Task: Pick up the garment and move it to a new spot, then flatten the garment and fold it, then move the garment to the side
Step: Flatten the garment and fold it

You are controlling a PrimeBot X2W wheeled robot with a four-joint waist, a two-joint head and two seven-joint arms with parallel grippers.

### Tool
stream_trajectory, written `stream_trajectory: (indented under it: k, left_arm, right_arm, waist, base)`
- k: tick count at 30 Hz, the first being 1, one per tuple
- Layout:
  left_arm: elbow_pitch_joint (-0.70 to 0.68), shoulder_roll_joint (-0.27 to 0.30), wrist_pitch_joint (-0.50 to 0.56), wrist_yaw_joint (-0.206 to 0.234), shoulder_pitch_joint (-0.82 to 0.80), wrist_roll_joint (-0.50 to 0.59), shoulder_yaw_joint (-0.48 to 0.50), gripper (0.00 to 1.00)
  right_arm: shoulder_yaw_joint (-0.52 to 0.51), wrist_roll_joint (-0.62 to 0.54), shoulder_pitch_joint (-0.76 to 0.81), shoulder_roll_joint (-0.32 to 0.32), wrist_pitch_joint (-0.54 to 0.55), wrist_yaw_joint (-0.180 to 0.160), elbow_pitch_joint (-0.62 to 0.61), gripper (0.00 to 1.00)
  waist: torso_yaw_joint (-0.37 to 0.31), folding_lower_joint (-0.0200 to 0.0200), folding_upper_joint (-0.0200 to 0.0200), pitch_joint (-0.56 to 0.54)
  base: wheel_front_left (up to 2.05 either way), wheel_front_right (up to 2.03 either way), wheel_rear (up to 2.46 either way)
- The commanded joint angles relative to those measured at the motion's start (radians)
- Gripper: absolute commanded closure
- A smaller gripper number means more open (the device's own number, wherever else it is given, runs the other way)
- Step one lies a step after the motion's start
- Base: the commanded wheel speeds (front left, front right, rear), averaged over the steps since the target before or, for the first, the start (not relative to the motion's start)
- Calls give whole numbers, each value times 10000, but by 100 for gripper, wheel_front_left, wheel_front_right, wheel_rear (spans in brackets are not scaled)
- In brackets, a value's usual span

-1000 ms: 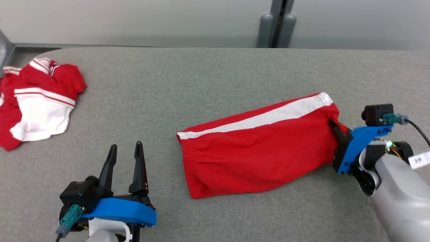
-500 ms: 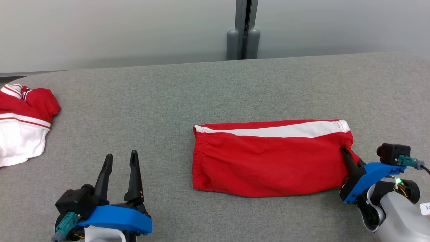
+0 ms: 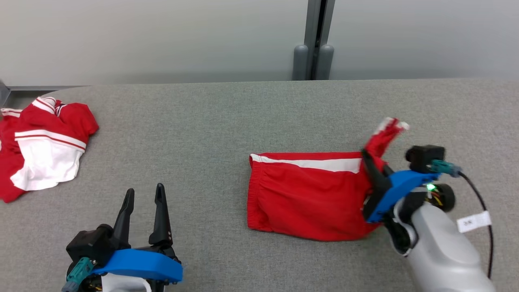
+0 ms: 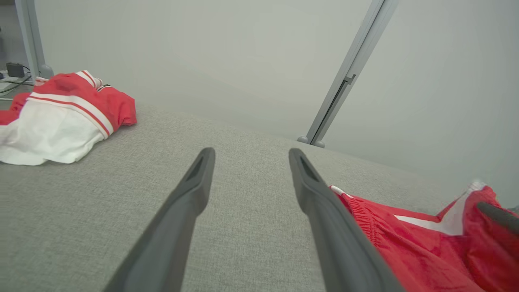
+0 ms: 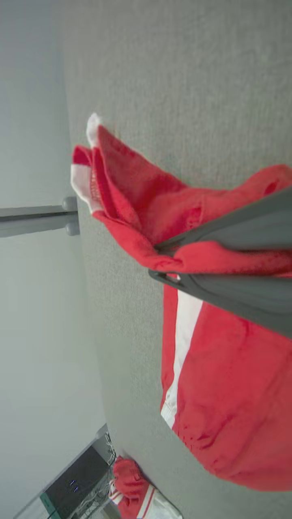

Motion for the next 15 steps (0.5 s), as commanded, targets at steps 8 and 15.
stream_trajectory:
  k: [8, 15]
  left_arm:
    - [32, -184, -114, -147, -134, -124, 142, 0]
    - [112, -255, -131, -240, -197, -137, 181, 0]
  right_arm:
    - [1649, 415, -521, 772, 715, 3, -774, 100]
    - [3759, 1681, -658, 783, 1140, 3, -1010, 100]
  waist:
    - [343, 1, -1, -49]
    - [659, 1, -1, -37]
  base:
    - [0, 0, 0]
    - [0, 0, 0]
